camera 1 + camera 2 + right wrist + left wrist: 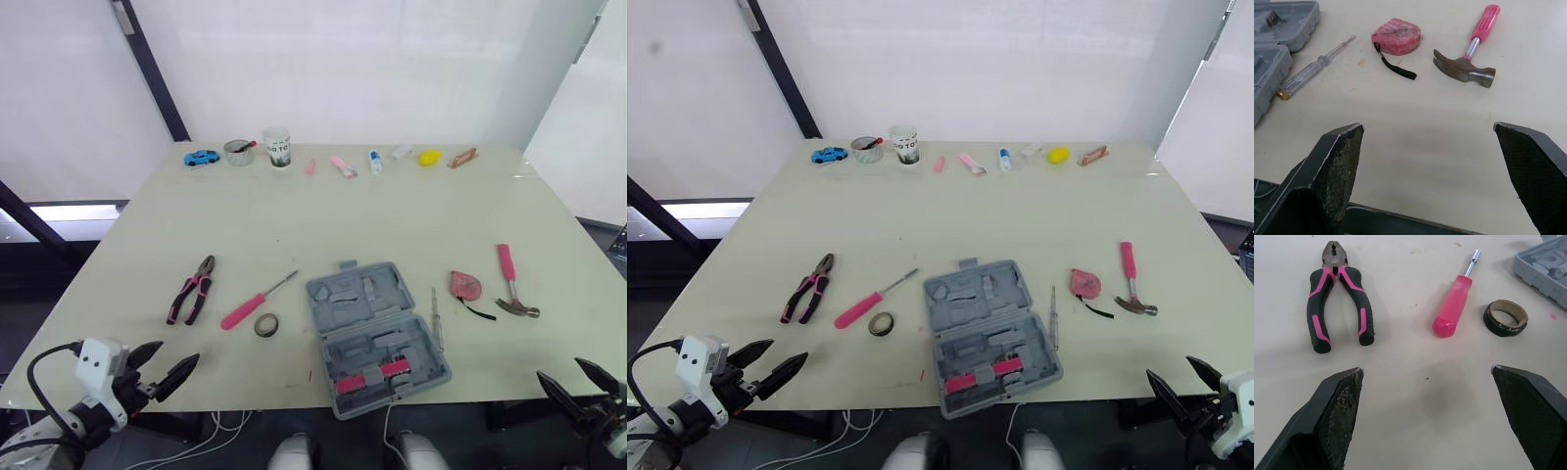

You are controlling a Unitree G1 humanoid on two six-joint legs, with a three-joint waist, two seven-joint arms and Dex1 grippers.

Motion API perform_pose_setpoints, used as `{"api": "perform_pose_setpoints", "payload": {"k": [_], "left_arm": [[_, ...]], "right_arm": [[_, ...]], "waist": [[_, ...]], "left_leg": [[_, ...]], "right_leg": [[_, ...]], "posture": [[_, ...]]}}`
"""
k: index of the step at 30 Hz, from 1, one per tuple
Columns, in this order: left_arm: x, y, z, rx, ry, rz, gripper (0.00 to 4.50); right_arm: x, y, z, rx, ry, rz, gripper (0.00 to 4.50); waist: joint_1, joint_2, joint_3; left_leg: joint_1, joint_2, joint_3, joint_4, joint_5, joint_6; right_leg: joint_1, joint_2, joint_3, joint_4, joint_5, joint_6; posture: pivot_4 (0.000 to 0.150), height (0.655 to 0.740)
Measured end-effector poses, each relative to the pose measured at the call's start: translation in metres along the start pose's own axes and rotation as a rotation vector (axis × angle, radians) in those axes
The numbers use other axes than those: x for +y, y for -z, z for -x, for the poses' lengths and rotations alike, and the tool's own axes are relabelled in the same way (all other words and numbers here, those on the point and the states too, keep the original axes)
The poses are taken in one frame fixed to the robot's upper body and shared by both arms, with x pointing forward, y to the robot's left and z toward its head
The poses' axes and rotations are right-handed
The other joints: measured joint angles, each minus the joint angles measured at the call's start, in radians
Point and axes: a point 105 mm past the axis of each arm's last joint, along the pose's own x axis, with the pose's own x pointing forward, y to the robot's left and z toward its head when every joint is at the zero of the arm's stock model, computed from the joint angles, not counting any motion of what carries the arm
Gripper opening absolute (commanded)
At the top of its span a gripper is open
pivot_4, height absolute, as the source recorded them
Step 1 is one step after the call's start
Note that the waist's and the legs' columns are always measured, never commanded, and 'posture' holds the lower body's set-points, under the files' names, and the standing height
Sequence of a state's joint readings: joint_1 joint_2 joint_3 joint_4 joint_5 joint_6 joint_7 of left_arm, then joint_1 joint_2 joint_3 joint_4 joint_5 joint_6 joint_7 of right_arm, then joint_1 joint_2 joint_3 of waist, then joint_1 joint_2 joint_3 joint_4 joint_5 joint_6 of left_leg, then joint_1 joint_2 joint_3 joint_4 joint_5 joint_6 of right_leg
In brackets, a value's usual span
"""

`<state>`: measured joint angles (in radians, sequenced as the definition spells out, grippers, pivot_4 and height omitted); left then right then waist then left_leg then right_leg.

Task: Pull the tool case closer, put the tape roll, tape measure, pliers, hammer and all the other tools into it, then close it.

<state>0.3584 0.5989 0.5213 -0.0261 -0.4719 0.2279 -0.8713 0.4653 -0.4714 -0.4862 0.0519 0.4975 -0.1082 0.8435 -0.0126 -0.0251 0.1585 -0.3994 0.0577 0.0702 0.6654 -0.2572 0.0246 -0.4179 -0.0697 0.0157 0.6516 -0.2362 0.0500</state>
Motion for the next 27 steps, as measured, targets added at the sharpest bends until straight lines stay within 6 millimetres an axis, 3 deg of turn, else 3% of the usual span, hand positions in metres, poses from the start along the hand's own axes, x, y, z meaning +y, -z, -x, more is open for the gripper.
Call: {"api": "perform_pose_setpoints", "payload": {"k": [20, 24, 27], "left_arm": [[0.002, -0.003, -0.005, 0.014, 0.043, -0.016, 4.45], [-0.002, -0.008, -0.007, 0.024, 0.088, -0.044, 4.45], [-0.015, -0.009, -0.014, 0.046, 0.160, -0.055, 4.45]], "right_arm": [[0.006, -0.016, -0.006, -0.028, -0.063, 0.053, 4.50], [0.010, -0.032, -0.017, -0.064, -0.104, 0.096, 4.50], [0.022, -0.041, -0.031, -0.062, -0.173, 0.123, 4.50]], "waist": [[0.001, 0.000, 0.000], [0.000, 0.000, 0.000], [0.001, 0.000, 0.000]], "left_leg": [[0.000, 0.000, 0.000, -0.002, 0.000, 0.000], [0.000, 0.000, 0.000, -0.002, 0.000, 0.000], [-0.001, 0.000, 0.000, -0.003, 0.000, 0.000]], "right_leg": [[0.000, 0.000, -0.001, -0.003, 0.001, -0.002], [0.000, 0.001, -0.001, -0.003, 0.001, -0.002], [0.000, 0.001, -0.002, -0.004, 0.002, -0.003]], "posture": [[0.150, 0.7400], [0.150, 0.7400], [0.150, 0.7400]]}}
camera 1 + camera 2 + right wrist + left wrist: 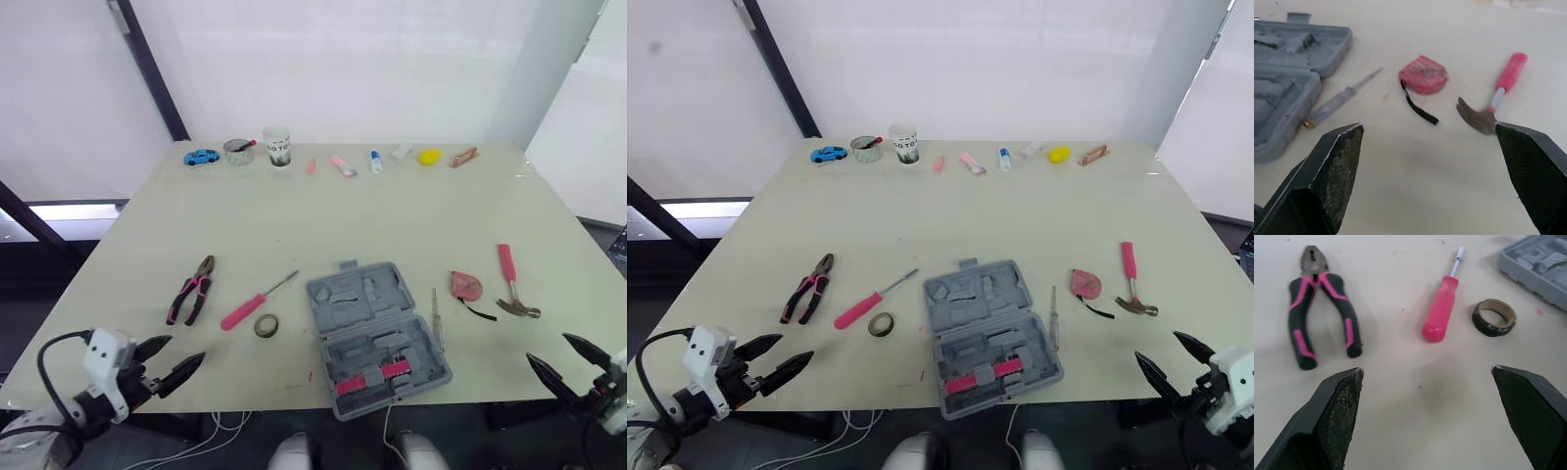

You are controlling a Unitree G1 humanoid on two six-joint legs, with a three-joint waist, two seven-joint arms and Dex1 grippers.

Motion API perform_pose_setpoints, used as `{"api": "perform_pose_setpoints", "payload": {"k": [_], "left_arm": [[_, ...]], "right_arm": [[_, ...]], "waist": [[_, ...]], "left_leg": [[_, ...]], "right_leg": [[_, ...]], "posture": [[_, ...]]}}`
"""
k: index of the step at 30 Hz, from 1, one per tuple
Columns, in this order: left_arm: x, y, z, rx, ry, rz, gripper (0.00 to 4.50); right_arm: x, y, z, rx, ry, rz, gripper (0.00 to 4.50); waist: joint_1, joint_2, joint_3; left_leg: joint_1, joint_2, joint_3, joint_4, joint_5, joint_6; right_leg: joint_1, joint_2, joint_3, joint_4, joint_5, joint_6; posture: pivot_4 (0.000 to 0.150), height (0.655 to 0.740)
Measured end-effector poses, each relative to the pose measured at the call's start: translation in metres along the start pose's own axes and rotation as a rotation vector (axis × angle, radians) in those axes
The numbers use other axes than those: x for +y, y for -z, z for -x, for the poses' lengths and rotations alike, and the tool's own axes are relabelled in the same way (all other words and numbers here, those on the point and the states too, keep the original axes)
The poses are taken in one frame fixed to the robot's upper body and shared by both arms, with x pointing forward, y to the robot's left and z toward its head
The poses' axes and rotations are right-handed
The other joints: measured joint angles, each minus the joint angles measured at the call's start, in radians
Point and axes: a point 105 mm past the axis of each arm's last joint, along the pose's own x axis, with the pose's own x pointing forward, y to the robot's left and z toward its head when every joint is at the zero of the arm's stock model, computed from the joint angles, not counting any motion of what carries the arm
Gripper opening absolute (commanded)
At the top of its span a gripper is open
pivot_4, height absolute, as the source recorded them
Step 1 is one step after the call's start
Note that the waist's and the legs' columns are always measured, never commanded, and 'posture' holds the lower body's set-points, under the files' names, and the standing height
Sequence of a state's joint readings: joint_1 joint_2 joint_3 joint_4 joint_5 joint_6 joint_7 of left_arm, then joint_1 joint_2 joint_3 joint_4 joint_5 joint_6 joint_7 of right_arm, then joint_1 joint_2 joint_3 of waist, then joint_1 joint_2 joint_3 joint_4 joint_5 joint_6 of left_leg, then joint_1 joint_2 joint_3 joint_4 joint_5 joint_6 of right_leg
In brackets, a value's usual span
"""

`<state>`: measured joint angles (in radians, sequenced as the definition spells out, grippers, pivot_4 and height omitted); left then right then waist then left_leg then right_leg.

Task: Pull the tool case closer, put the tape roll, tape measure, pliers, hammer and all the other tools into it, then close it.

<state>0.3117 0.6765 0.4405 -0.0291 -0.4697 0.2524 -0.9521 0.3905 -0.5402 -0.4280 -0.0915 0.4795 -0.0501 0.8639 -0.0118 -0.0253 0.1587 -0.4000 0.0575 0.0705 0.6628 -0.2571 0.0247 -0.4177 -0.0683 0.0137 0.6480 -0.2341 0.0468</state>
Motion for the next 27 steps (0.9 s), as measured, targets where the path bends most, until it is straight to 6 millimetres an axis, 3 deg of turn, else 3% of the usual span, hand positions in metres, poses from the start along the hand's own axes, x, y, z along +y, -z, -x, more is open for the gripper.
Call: {"api": "perform_pose_setpoints", "payload": {"k": [5, 11, 17, 18, 19, 20, 27], "left_arm": [[-0.010, -0.010, -0.012, 0.006, 0.073, -0.016, 4.45], [-0.038, -0.025, -0.038, 0.017, 0.235, -0.060, 4.45], [-0.058, -0.025, -0.055, 0.044, 0.357, -0.067, 4.45], [-0.062, -0.027, -0.058, 0.043, 0.377, -0.072, 3.95], [-0.067, -0.029, -0.063, 0.040, 0.408, -0.085, 3.62], [-0.068, -0.029, -0.064, 0.046, 0.423, -0.090, 3.28], [-0.083, -0.020, -0.076, 0.110, 0.541, -0.116, 0.49]], "right_arm": [[0.012, -0.006, -0.021, 0.038, -0.086, 0.047, 4.50], [0.027, -0.017, -0.063, 0.094, -0.202, 0.120, 4.50], [0.038, -0.029, -0.094, 0.119, -0.307, 0.168, 4.50], [0.039, -0.030, -0.099, 0.127, -0.320, 0.178, 4.50], [0.043, -0.032, -0.106, 0.132, -0.345, 0.200, 4.08], [0.044, -0.030, -0.111, 0.144, -0.362, 0.213, 3.95], [0.047, -0.020, -0.135, 0.224, -0.440, 0.312, 1.08]], "waist": [[0.002, 0.000, 0.000], [0.001, 0.000, 0.000], [0.000, 0.000, 0.000], [0.000, 0.000, 0.000], [0.001, 0.000, 0.000], [0.001, 0.000, 0.000], [0.000, 0.000, 0.000]], "left_leg": [[0.000, 0.000, 0.000, 0.000, 0.002, 0.004], [-0.001, -0.001, 0.000, 0.000, 0.003, 0.005], [-0.001, -0.003, 0.001, 0.000, 0.003, 0.005], [-0.001, -0.003, 0.001, 0.000, 0.003, 0.005], [-0.001, -0.003, 0.001, 0.001, 0.003, 0.005], [-0.001, -0.003, 0.001, 0.001, 0.003, 0.005], [-0.002, -0.003, 0.004, 0.001, 0.003, 0.005]], "right_leg": [[0.000, 0.003, 0.000, 0.000, 0.000, 0.000], [0.001, 0.005, 0.000, 0.000, 0.000, 0.000], [0.001, 0.007, 0.000, 0.000, 0.000, 0.000], [0.001, 0.007, 0.000, 0.000, 0.001, 0.000], [0.001, 0.007, 0.000, 0.000, 0.001, 0.000], [0.001, 0.008, -0.001, 0.000, 0.000, 0.000], [0.001, 0.009, -0.001, 0.000, 0.000, 0.000]], "posture": [[0.150, 0.7400], [0.150, 0.7400], [0.150, 0.7400], [0.150, 0.7400], [0.150, 0.7400], [0.150, 0.7400], [0.150, 0.7400]]}}
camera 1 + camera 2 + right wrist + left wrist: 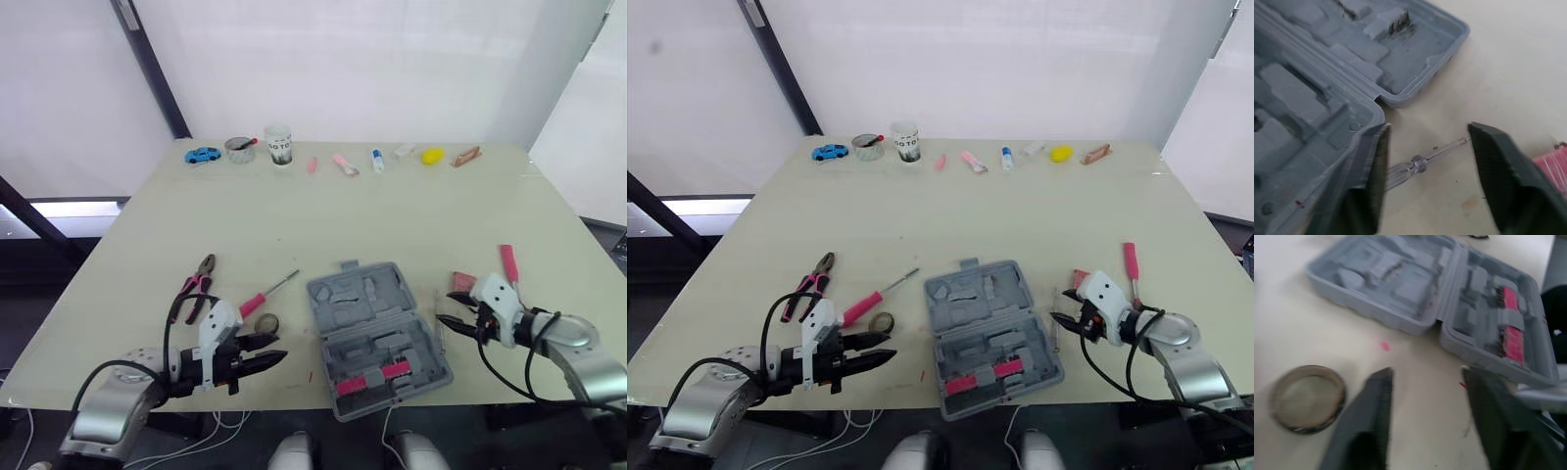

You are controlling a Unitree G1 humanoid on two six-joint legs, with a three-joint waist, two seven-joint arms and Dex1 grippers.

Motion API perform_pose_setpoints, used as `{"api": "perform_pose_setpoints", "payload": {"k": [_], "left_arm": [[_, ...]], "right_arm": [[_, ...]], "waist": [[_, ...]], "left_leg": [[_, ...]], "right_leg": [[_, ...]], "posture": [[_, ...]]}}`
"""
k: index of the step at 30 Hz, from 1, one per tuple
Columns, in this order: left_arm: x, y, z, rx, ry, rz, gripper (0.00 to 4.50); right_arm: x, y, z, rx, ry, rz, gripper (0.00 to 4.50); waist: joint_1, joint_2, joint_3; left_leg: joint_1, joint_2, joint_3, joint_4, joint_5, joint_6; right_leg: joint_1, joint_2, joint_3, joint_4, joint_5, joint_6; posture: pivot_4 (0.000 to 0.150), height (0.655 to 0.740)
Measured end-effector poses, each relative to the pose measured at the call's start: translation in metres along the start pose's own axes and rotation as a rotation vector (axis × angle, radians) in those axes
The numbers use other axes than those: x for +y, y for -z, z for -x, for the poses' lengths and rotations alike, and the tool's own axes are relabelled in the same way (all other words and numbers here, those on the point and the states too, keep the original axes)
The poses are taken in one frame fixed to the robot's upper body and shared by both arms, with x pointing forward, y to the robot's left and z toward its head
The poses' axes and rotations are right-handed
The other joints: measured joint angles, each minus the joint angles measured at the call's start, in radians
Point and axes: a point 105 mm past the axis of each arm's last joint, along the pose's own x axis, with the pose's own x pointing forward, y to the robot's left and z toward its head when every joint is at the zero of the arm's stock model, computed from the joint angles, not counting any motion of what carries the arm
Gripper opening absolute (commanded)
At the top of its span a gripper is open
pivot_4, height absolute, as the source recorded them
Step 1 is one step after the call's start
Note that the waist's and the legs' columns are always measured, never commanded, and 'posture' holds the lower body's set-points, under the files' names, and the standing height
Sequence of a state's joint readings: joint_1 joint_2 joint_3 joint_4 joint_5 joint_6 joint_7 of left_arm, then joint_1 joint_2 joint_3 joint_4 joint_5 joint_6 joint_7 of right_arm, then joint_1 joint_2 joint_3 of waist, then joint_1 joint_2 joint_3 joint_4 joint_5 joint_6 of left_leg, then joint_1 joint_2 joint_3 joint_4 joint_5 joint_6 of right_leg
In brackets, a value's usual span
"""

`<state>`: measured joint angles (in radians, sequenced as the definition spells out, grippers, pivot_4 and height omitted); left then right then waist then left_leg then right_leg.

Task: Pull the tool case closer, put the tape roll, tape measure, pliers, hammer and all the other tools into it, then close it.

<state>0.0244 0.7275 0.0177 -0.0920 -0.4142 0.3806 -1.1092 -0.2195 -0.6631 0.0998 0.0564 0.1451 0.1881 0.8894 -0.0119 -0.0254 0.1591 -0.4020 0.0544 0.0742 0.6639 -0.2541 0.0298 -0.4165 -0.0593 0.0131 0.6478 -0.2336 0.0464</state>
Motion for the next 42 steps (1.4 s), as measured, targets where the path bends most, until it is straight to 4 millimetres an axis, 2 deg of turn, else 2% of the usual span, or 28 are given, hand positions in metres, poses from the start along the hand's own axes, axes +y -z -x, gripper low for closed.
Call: {"api": "perform_pose_setpoints", "payload": {"k": [1, 2, 9, 14, 18, 30, 42], "left_arm": [[0.000, 0.000, -0.003, 0.010, 0.014, -0.008, 0.00], [0.002, 0.002, -0.004, 0.021, 0.027, -0.012, 0.00], [0.005, 0.011, -0.020, 0.112, 0.109, -0.046, 0.00], [0.007, 0.001, -0.033, 0.114, 0.164, -0.062, 0.00], [0.007, -0.002, -0.042, 0.118, 0.201, -0.047, 0.00], [0.010, 0.009, -0.052, 0.151, 0.218, -0.024, 0.00], [0.016, 0.002, -0.065, 0.119, 0.197, -0.051, 0.00]], "right_arm": [[-0.001, -0.001, -0.003, 0.008, -0.013, 0.023, 0.49], [-0.002, 0.000, -0.007, 0.021, -0.031, 0.044, 0.08], [-0.002, -0.001, -0.023, 0.054, -0.121, 0.139, 0.08], [0.005, 0.002, -0.032, 0.073, -0.184, 0.186, 0.08], [0.007, 0.008, -0.033, 0.091, -0.207, 0.196, 0.08], [0.012, 0.000, -0.039, 0.053, -0.229, 0.221, 0.08], [0.013, 0.000, -0.040, 0.051, -0.236, 0.223, 0.08]], "waist": [[0.000, 0.000, 0.000], [0.000, 0.000, 0.000], [0.000, 0.000, 0.000], [0.001, 0.000, 0.000], [0.000, 0.000, 0.000], [-0.002, 0.000, 0.000], [-0.001, 0.000, 0.000]], "left_leg": [[0.000, 0.000, 0.000, 0.000, 0.000, 0.000], [0.000, 0.000, 0.000, 0.000, 0.000, 0.000], [0.000, 0.001, 0.000, 0.000, 0.000, 0.000], [-0.001, 0.001, -0.001, 0.001, 0.000, 0.000], [-0.001, 0.001, -0.001, 0.002, 0.000, 0.000], [0.000, 0.002, -0.001, 0.004, 0.000, 0.000], [0.001, 0.002, -0.001, 0.006, 0.000, 0.000]], "right_leg": [[0.000, 0.001, 0.000, 0.000, 0.000, 0.000], [0.000, 0.001, 0.000, 0.000, 0.000, 0.000], [0.001, 0.002, 0.001, 0.000, 0.000, 0.000], [0.001, 0.003, 0.001, 0.000, 0.000, 0.000], [0.001, 0.003, 0.001, 0.001, 0.001, 0.002], [0.001, 0.005, 0.002, 0.004, 0.002, 0.003], [0.001, 0.005, 0.003, 0.010, 0.001, 0.001]], "posture": [[0.150, 0.7400], [0.150, 0.7400], [0.150, 0.7400], [0.150, 0.7400], [0.150, 0.7400], [0.150, 0.7400], [0.150, 0.7400]]}}
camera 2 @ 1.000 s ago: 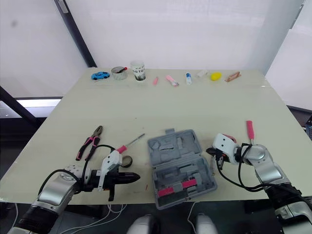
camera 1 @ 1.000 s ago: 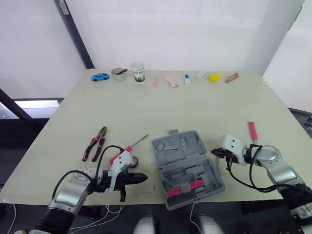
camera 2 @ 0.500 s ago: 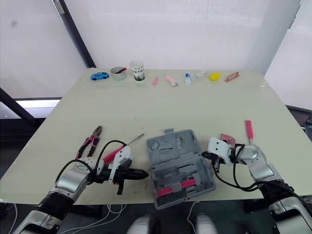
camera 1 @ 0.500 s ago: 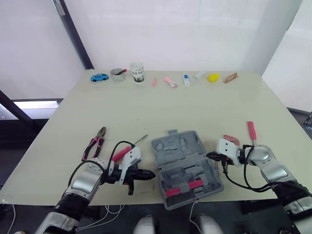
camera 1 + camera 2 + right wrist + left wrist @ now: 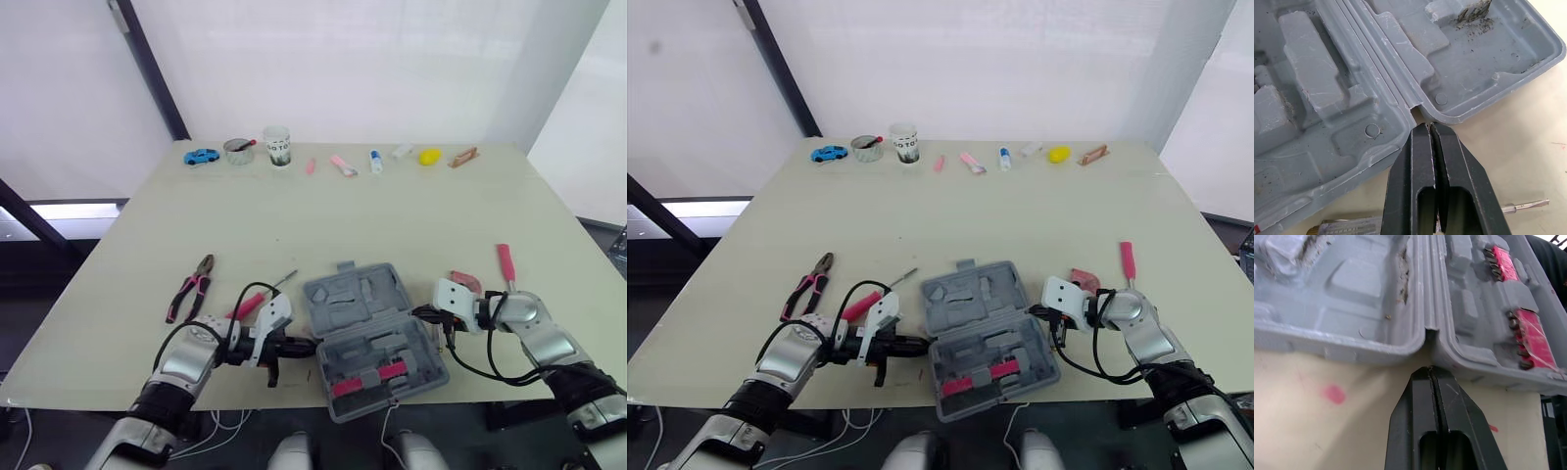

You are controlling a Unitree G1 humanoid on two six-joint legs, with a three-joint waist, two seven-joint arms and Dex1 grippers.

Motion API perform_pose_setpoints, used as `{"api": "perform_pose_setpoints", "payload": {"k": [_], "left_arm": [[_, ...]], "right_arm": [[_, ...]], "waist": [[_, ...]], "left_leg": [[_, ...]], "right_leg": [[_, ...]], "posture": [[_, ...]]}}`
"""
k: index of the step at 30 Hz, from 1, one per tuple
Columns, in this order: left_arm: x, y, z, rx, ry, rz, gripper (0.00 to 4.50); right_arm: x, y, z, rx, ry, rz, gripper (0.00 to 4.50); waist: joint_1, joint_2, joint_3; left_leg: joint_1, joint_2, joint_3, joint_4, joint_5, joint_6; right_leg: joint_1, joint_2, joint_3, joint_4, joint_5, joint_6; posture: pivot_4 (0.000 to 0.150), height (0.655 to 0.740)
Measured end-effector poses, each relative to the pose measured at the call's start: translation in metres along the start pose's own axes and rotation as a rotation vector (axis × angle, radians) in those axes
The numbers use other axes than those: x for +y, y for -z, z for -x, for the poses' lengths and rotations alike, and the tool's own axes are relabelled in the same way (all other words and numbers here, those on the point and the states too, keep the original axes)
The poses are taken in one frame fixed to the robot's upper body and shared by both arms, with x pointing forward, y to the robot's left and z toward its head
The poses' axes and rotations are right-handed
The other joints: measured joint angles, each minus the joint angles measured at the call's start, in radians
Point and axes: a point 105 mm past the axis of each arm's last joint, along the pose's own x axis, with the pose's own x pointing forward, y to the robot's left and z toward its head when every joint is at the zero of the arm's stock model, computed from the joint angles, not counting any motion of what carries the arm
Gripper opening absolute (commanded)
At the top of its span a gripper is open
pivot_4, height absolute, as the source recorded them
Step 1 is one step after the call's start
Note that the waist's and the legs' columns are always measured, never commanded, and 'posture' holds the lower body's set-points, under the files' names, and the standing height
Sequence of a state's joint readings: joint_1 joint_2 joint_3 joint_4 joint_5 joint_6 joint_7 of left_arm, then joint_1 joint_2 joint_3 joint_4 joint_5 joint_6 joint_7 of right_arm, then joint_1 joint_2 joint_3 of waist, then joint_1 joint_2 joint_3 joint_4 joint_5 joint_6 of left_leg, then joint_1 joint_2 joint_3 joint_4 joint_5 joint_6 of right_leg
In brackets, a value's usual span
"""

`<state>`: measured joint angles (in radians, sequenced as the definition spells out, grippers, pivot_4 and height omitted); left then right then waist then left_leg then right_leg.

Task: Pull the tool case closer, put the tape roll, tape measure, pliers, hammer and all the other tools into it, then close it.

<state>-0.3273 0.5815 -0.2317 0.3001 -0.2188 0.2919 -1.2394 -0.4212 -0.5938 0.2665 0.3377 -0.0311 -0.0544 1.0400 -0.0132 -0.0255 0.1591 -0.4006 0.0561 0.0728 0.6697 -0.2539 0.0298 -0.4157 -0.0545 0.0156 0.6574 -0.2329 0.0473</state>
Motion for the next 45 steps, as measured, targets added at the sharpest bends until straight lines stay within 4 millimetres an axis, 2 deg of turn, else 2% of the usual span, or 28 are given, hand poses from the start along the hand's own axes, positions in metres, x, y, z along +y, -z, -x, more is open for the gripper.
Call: {"api": "perform_pose_setpoints", "payload": {"k": [14, 25, 33, 45], "left_arm": [[0.008, -0.003, -0.002, -0.021, -0.035, -0.013, 0.00], [0.008, -0.004, -0.002, -0.005, -0.025, -0.028, 0.00], [-0.003, 0.003, 0.001, 0.034, 0.028, -0.018, 0.00], [-0.010, 0.008, 0.006, 0.063, 0.054, -0.009, 0.00]], "right_arm": [[0.004, 0.001, 0.002, 0.004, -0.036, -0.026, 0.08], [0.028, 0.001, 0.012, 0.021, -0.115, -0.095, 0.08], [0.047, 0.002, 0.016, 0.008, -0.147, -0.174, 0.08], [0.060, 0.000, 0.016, 0.003, -0.171, -0.226, 0.08]], "waist": [[0.000, 0.000, 0.000], [0.001, 0.000, 0.000], [0.000, 0.000, 0.000], [0.000, 0.000, 0.000]], "left_leg": [[0.000, 0.000, 0.000, 0.000, 0.000, 0.000], [0.000, 0.000, 0.000, 0.000, 0.000, 0.000], [0.000, 0.000, -0.001, 0.000, 0.000, 0.000], [0.000, 0.000, -0.001, 0.000, 0.000, 0.000]], "right_leg": [[0.000, 0.000, 0.000, 0.001, 0.000, 0.000], [0.000, 0.000, 0.000, 0.000, 0.000, 0.000], [0.000, 0.000, 0.000, 0.000, -0.001, -0.001], [0.000, 0.000, 0.000, 0.000, -0.001, -0.001]], "posture": [[0.150, 0.7400], [0.150, 0.7400], [0.150, 0.7400], [0.150, 0.7400]]}}
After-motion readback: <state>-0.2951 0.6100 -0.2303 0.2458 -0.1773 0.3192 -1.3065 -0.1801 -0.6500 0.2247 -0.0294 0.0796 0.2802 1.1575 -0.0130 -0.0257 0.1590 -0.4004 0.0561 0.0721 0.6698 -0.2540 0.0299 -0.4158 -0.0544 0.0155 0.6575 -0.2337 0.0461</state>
